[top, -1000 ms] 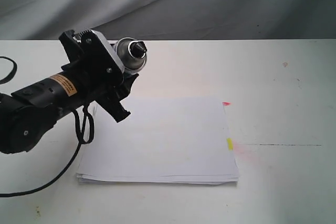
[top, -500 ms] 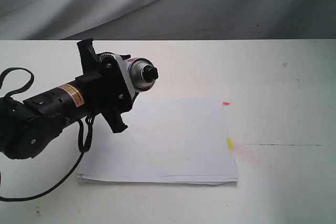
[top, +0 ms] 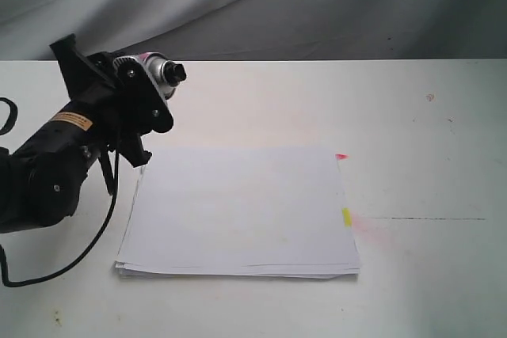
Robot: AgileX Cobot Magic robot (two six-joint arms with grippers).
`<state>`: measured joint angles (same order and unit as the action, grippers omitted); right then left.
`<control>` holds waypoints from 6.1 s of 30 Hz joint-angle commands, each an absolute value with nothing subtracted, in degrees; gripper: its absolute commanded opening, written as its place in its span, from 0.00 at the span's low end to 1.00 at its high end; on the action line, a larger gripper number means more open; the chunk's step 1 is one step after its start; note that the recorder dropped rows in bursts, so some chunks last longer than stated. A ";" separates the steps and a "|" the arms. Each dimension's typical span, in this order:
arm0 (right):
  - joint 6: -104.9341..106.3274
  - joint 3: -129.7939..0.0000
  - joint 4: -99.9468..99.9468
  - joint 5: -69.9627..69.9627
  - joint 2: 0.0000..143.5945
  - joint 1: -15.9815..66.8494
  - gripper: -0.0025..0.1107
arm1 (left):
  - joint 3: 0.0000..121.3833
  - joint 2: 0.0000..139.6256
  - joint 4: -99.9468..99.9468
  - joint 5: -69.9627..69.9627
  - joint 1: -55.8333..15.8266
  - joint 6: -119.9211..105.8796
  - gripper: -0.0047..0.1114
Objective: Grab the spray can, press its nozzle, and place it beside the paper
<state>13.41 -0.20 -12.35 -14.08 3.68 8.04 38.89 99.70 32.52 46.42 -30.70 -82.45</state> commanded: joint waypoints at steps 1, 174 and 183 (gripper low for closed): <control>13.21 0.00 -12.59 -14.04 3.56 7.99 0.02 | 39.07 99.45 40.02 48.12 -31.60 -83.09 0.04; 52.03 -87.47 -45.63 -41.45 113.40 28.74 0.02 | 42.37 104.70 39.71 29.94 -31.60 -81.00 0.04; 55.25 -87.47 -50.03 -41.36 113.40 28.74 0.02 | 42.37 104.70 39.99 29.66 -31.60 -81.00 0.04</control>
<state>54.42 -87.02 -49.13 -41.65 113.50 28.62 41.75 105.14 39.65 27.60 -31.44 -81.48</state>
